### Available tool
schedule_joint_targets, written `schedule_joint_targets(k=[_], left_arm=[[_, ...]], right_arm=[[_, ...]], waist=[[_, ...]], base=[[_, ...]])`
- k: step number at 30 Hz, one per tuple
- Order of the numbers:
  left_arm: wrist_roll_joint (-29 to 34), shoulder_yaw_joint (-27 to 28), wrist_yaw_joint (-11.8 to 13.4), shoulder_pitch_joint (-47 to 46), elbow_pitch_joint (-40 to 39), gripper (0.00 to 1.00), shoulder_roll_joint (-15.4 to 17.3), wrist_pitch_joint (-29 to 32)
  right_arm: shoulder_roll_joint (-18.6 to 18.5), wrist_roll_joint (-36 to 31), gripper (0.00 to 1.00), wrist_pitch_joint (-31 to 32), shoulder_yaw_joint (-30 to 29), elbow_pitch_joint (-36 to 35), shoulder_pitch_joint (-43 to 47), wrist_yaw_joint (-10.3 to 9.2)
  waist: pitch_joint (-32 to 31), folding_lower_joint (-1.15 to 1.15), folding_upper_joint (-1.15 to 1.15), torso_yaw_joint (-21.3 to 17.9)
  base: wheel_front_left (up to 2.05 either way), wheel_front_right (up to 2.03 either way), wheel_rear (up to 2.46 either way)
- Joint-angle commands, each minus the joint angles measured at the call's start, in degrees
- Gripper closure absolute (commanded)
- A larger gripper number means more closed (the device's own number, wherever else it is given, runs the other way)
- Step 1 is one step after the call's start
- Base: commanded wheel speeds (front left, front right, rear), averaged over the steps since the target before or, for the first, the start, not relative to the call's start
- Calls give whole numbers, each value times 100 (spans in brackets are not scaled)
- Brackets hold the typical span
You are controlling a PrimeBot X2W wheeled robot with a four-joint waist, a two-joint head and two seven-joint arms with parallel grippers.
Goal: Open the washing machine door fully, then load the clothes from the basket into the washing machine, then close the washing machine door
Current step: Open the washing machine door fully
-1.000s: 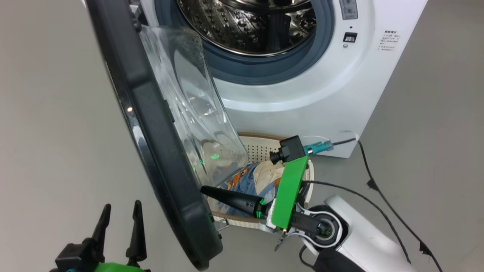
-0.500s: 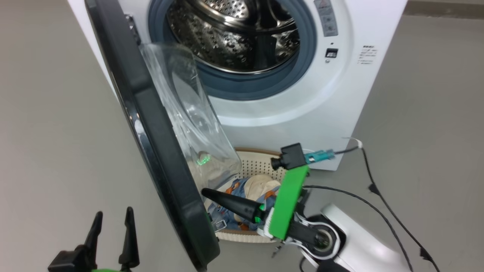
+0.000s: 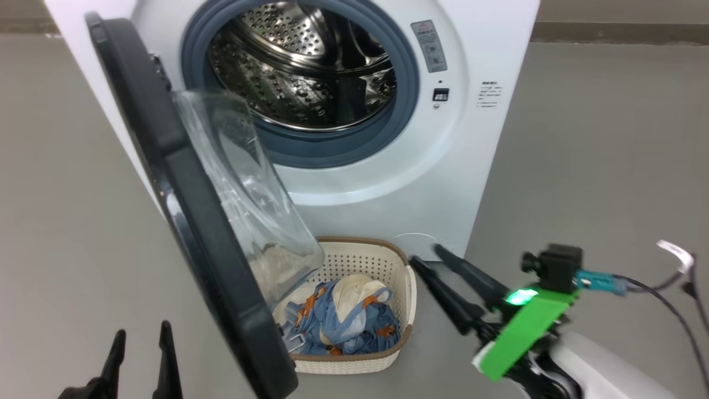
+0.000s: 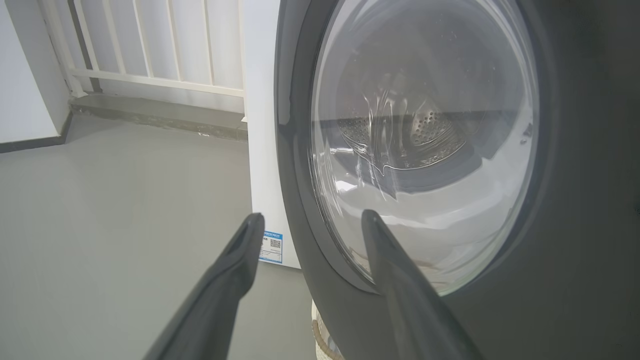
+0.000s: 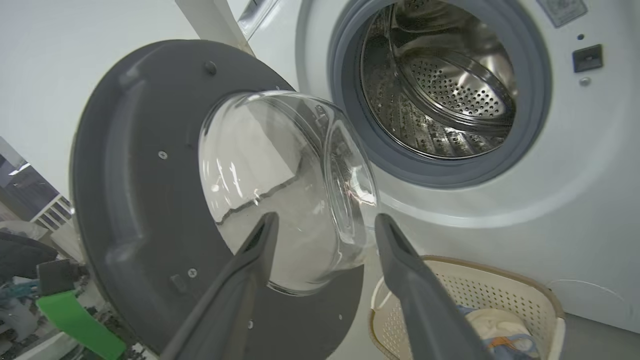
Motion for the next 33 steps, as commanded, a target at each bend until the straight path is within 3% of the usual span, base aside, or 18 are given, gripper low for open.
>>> schedule_joint_targets(k=[1,3,7,13,17,24,33], left_arm=[[81,227,-12,-44,-134,0,71,-37],[95,268,-23,-2,-143,0,71,-37],[106,323,-23,73,-181,0,71,-37],[159,416,-53,172,-207,0,71,-37],[195,440,-74,199,-202,0,71,-37],[224,528,-94,264,-175,0,71,-37],[198,580,-68,375,-173,0,71,-37]], right_arm=[[-27,-165,0,-96,-55,-57,144,17],[-79,-648,0,-128,-560,18,325,17],[153,-1829,0,-133,-1890,-218,1086,17],[683,-3485,0,-135,-3378,-765,2232,17],[1104,-4247,0,-135,-4129,-1046,2825,17],[1502,-5329,0,-135,-4949,-1327,3454,17],[1756,-5641,0,-135,-5324,-1171,3701,17]], waist=[[-58,0,0,-84],[-77,0,0,-141],[-103,0,0,-253],[-144,0,0,-378],[-183,0,0,-404],[-265,0,0,-449],[-331,0,0,-526]], base=[[0,0,0],[0,0,0],[0,0,0],[0,0,0],[0,0,0],[0,0,0],[0,0,0]])
